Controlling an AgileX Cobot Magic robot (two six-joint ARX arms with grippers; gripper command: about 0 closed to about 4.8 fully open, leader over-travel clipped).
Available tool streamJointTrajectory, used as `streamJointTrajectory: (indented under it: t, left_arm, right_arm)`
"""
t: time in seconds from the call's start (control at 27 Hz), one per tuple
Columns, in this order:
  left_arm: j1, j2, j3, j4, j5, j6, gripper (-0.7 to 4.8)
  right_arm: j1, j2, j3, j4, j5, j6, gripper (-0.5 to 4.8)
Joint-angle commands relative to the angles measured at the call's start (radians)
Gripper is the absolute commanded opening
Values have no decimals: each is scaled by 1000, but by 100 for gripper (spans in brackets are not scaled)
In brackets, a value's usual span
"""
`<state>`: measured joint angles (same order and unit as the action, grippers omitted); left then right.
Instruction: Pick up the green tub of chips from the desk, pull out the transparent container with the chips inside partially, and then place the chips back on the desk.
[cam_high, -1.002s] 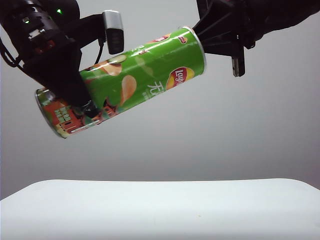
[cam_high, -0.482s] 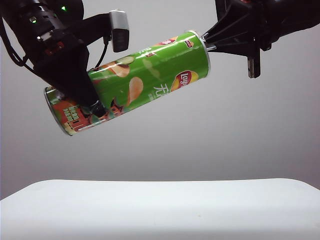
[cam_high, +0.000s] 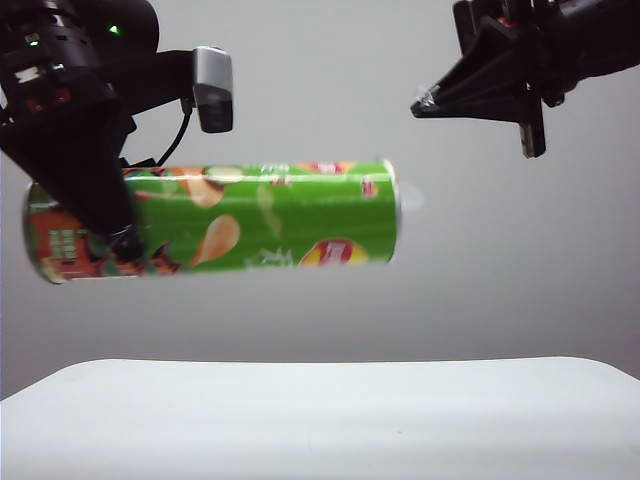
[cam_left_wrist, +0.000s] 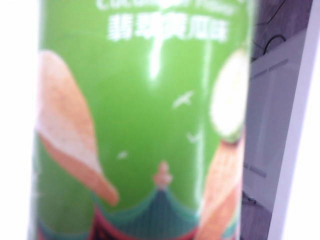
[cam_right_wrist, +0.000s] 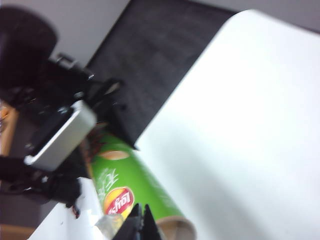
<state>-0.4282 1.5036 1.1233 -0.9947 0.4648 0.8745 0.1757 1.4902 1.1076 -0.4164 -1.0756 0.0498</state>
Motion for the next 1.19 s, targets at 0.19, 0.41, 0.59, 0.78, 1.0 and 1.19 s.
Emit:
streamJointTrajectory:
  t: [0.19, 0.41, 0.59, 0.78, 1.0, 1.19]
  left_arm:
    - [5, -8, 3, 33, 36, 9, 272]
    - [7, -9, 36, 47, 37, 11, 273]
    - [7, -9, 58, 56, 74, 11, 273]
    - [6, -8, 58, 63, 123, 11, 273]
    - [7, -6, 58, 60, 122, 11, 273]
    - [7, -6, 58, 55, 116, 11, 273]
  right_arm:
    - [-9, -4, 3, -71, -41, -74, 113]
    - [-9, -3, -47, -231, 74, -241, 113]
    - [-7, -3, -71, -217, -34, -241, 114]
    - [-7, -3, -71, -206, -62, -241, 117]
    - [-8, -4, -70, -200, -139, -241, 117]
    - [-9, -4, -70, -200, -130, -241, 122]
